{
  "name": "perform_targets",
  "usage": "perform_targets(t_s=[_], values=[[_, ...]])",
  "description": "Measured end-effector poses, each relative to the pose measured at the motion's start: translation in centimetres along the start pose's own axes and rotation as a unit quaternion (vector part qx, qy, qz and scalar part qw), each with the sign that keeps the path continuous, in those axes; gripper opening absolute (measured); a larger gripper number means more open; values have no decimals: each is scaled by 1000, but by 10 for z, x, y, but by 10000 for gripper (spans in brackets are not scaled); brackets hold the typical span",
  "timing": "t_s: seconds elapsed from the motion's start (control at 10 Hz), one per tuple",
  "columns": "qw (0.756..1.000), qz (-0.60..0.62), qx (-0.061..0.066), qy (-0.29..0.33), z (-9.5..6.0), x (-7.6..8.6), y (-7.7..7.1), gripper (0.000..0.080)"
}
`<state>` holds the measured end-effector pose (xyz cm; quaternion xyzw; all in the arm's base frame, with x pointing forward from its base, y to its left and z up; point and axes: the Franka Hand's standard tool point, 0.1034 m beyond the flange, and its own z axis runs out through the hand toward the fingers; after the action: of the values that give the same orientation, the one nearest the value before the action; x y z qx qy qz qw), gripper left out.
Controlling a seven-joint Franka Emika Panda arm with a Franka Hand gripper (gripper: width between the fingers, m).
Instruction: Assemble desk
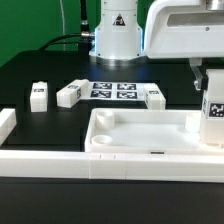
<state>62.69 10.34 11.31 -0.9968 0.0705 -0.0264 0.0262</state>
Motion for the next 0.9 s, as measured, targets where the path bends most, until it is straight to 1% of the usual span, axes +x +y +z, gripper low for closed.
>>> perform_targets(t_s=[0.1, 0.2, 0.4, 0.5, 0.7, 0.9], values=[[1000, 24, 0, 0, 0, 0, 0, 290], [996, 84, 2, -1, 0, 0, 0, 290], [982, 190, 12, -5, 1, 0, 2, 290], [973, 229, 14, -7, 1, 0, 3, 290], [953, 302, 17, -10, 1, 0, 3, 290], [943, 332, 19, -12, 1, 0, 3, 295]])
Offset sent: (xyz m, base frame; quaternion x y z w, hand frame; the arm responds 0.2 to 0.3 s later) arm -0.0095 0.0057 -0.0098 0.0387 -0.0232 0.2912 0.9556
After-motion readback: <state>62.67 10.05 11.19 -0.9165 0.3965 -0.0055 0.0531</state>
